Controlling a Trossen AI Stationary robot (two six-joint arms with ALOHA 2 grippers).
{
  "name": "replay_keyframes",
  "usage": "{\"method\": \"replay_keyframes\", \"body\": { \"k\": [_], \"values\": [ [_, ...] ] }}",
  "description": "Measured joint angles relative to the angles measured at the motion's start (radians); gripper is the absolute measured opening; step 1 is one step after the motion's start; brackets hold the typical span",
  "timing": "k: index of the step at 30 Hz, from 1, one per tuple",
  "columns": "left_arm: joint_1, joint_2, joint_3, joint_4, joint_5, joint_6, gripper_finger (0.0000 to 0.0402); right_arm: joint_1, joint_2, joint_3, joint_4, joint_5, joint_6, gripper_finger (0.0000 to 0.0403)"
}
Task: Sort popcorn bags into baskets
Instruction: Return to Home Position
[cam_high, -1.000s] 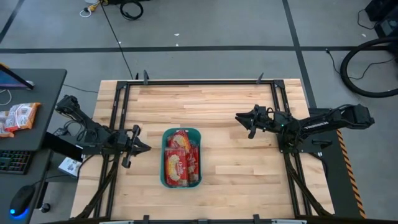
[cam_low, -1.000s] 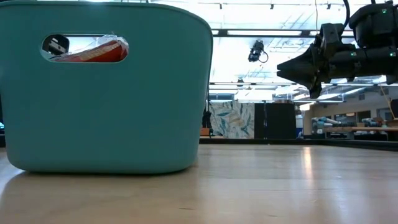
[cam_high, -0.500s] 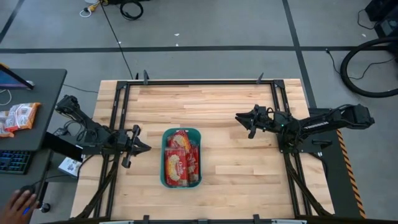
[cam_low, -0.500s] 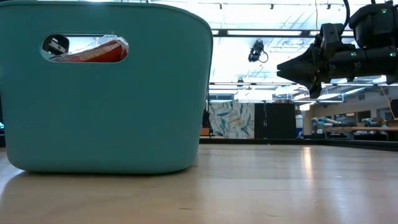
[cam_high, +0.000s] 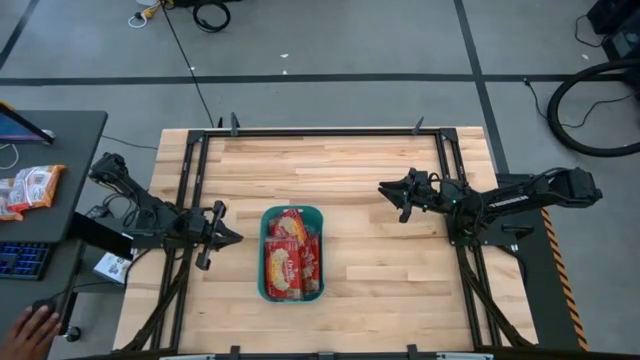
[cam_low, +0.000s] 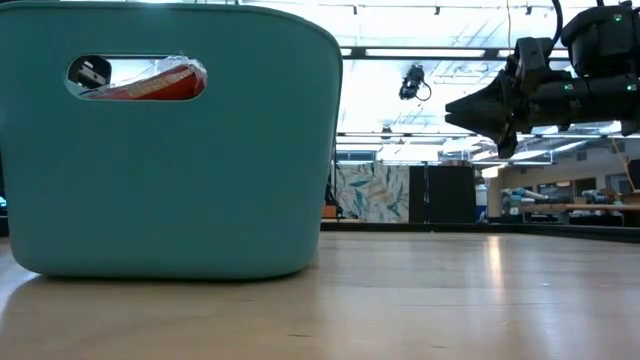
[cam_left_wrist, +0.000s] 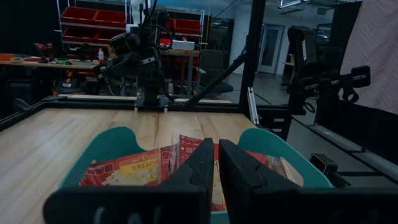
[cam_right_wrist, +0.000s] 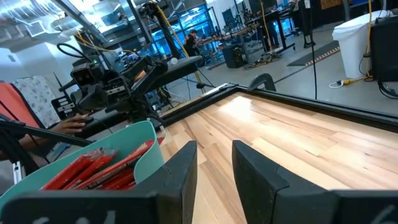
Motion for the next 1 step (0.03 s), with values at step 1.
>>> {"method": "replay_keyframes", "body": {
  "k": [1],
  "values": [
    [0.000,0.000,0.000,0.000,0.000,0.000,0.0029,0.000,0.000,0.000,0.000,0.000,0.000,0.0107]
  ]
}}
